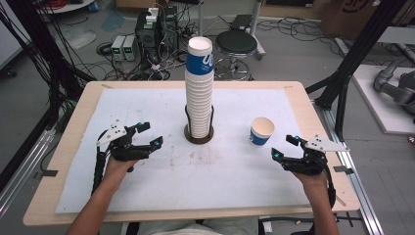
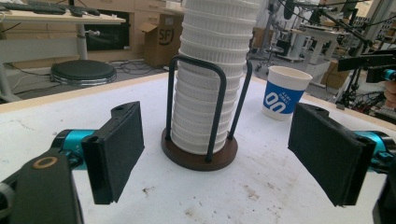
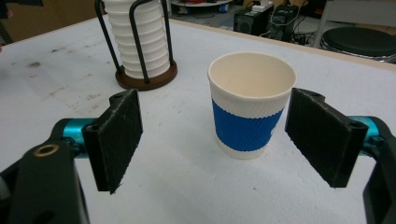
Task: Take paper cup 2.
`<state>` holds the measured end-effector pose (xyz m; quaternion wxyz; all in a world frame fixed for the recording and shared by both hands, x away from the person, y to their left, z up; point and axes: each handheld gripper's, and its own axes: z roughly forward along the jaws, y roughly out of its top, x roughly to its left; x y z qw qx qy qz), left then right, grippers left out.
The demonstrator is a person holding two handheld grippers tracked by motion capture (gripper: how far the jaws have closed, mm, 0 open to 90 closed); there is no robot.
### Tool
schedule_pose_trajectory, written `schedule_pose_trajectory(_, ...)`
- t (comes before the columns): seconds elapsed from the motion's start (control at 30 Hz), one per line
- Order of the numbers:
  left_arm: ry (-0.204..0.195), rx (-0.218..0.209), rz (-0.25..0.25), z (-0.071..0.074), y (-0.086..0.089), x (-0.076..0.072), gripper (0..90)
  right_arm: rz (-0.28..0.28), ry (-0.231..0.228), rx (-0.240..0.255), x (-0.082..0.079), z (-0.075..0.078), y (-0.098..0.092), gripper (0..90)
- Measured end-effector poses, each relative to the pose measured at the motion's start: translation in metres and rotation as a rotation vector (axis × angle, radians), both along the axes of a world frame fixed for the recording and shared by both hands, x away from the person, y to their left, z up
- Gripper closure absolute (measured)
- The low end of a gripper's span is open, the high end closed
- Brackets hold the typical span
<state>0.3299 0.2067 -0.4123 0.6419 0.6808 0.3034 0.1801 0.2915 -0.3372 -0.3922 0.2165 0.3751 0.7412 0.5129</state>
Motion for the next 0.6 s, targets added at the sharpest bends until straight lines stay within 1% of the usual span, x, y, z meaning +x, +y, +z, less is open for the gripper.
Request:
schedule_pose_trajectory(0.1,-0.003,-0.003,-0.001,0.0005,-0.0005,-0.0007,18.0,0.007,-0.009,-0.004,-0.0007,0.0017,0.0021,19.6)
schedule_pose_trajectory(0.33,-0.002,-0.009,-0.005,0.0024,-0.0009,-0.0029,18.0,0.011,-0.005,-0.008,-0.0004,0.0010,0.0035,19.6)
schedule_pose_trajectory(0.6,-0.010,0.001,0.002,0.0061,0.0008,-0.0070,18.0,0.041,-0.008,-0.017,0.0028,0.0018,0.0088,19.6)
